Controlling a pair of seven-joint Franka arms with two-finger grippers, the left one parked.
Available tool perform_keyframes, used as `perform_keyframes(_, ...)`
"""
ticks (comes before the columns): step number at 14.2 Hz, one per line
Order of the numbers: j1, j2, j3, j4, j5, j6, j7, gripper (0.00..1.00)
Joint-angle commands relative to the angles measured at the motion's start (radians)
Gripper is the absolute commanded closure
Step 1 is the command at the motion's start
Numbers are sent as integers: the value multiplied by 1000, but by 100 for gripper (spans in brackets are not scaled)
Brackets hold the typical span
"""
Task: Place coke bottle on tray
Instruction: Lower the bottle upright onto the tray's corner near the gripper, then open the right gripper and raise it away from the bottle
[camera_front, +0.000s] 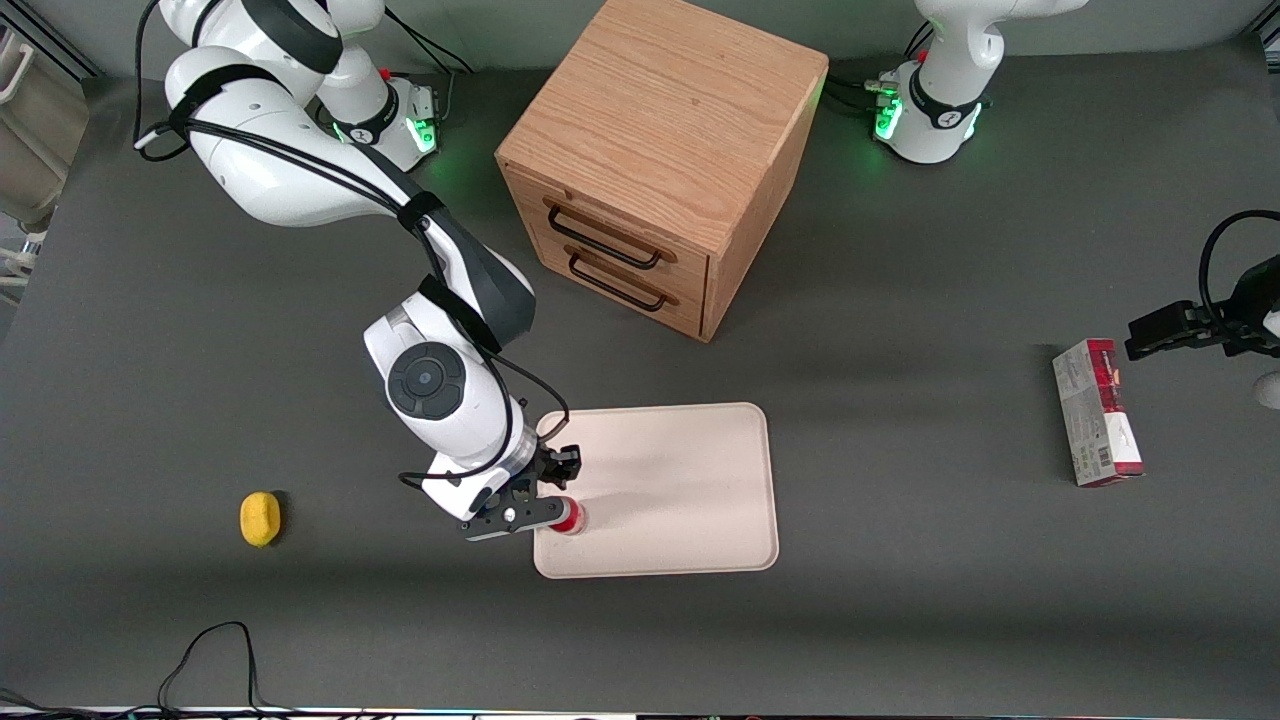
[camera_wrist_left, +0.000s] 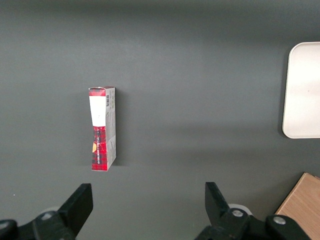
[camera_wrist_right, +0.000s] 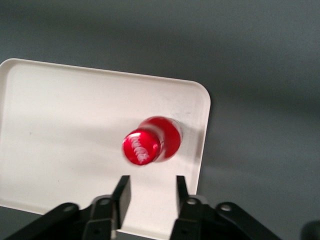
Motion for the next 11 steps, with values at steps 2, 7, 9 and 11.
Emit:
perform_keyframes(2, 3, 16, 13, 34, -27, -5, -17, 0)
perform_keyframes(7, -6, -126, 10, -24, 42, -98, 21, 0)
perform_keyframes(9, -31, -272, -62, -149, 181, -140, -25, 0)
perform_keyframes(11, -31, -470, -180, -384, 318, -84, -129, 0)
